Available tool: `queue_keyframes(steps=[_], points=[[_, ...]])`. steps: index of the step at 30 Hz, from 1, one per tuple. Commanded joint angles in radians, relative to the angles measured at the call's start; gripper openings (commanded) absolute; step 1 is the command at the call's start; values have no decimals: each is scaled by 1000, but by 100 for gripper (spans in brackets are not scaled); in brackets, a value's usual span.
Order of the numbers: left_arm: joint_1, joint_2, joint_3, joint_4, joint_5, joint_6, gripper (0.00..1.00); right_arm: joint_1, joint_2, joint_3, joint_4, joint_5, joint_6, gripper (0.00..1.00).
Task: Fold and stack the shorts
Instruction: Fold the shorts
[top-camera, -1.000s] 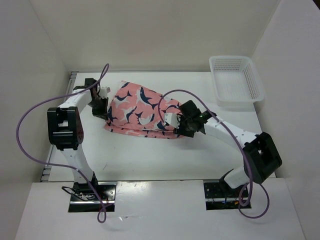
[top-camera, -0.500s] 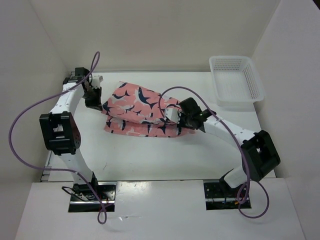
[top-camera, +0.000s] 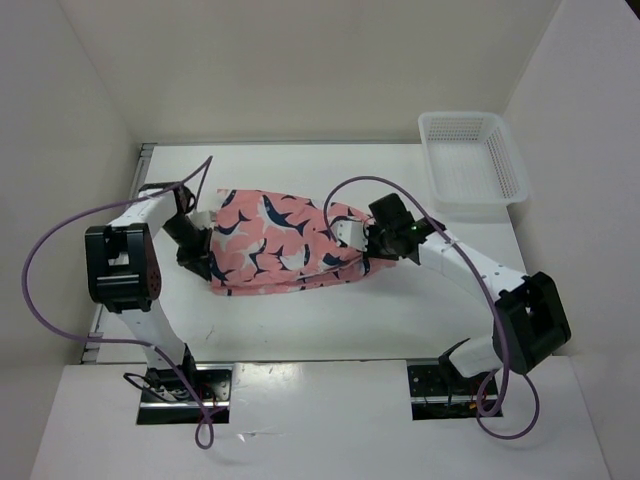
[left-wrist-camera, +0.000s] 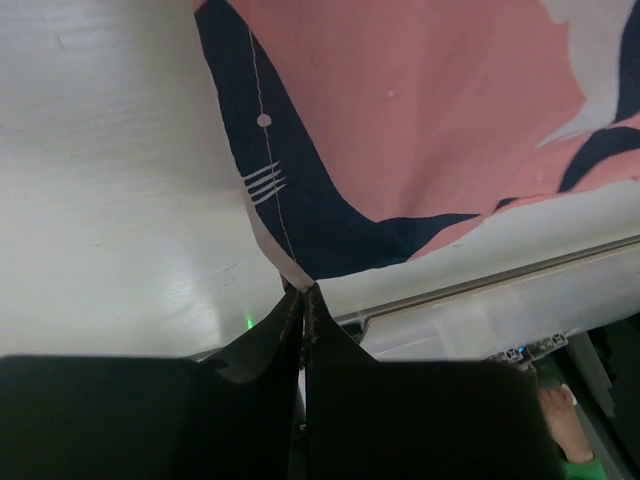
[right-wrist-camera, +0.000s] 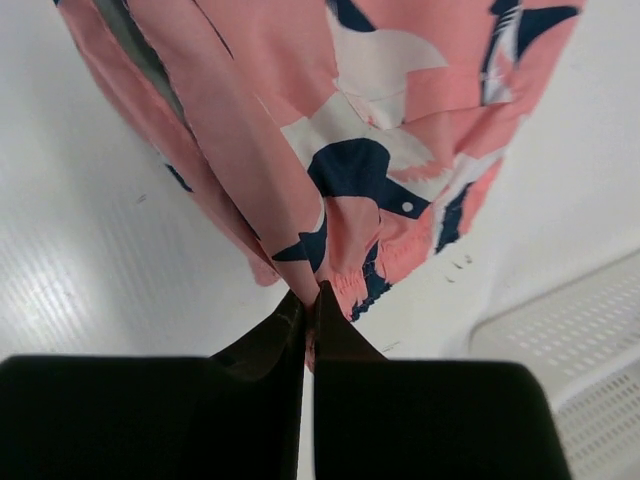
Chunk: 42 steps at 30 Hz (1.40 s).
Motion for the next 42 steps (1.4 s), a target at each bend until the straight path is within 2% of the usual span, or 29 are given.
queue_keyframes(steps=[1, 4, 5, 6, 9, 10, 11, 15, 17, 18, 20, 21, 22, 24, 25, 27, 29, 33, 35, 39, 42], points=[[-4, 6, -14, -28, -36, 4, 7, -5, -6, -45, -53, -33, -44, 0], [-26, 31, -38, -28, -50, 4, 14, 5, 5, -107, -53, -6, -56, 1], [-36, 31, -52, -28, -60, 4, 18, 5, 14, -108, -53, -6, -65, 7], [-36, 31, -52, -28, -61, 4, 29, 5, 23, -121, -62, 10, -65, 34], [-46, 20, -73, -28, -79, 4, 39, 5, 23, -108, -62, 36, -55, 82], [-46, 11, -73, -38, -79, 4, 41, -6, 12, -70, -62, 36, -36, 84], [-46, -12, -73, -47, -79, 4, 44, -15, 12, -42, -62, 27, -1, 84], [-1, -79, 1, -47, -65, 4, 45, -55, -47, 131, -58, -91, 150, 81], [26, -113, 66, -5, -7, 4, 46, -55, -58, 188, -12, -180, 220, 71], [27, -113, 84, 9, 16, 4, 48, -55, -45, 197, 13, -193, 317, 68], [27, -123, 142, 38, 91, 4, 50, -45, -6, 207, 82, -153, 437, 62], [13, -113, 160, 51, 108, 4, 51, -45, 24, 207, 97, -104, 599, 62], [4, -104, 173, 93, 108, 4, 51, -45, 104, 227, 97, -14, 672, 64], [-13, -93, 189, 136, 99, 4, 51, -133, 220, 280, 1, -39, 828, 66], [-22, -80, 206, 161, 99, 4, 51, -167, 235, 280, -10, -100, 879, 69], [-23, -69, 216, 190, 110, 4, 52, -225, 247, 259, 10, -127, 989, 70], [-44, -60, 216, 229, 110, 4, 54, -226, 279, 247, 10, -99, 1033, 75], [-113, -26, 236, 259, 99, 4, 54, -274, 321, 225, 42, -63, 1142, 75], [-144, -12, 214, 259, 78, 4, 54, -284, 333, 202, 42, -53, 1142, 75], [-205, 28, 116, 307, -20, 4, 54, -296, 342, 143, 54, -159, 1142, 75], [-205, 57, 78, 330, -39, 4, 54, -296, 342, 81, 65, -216, 1151, 76]])
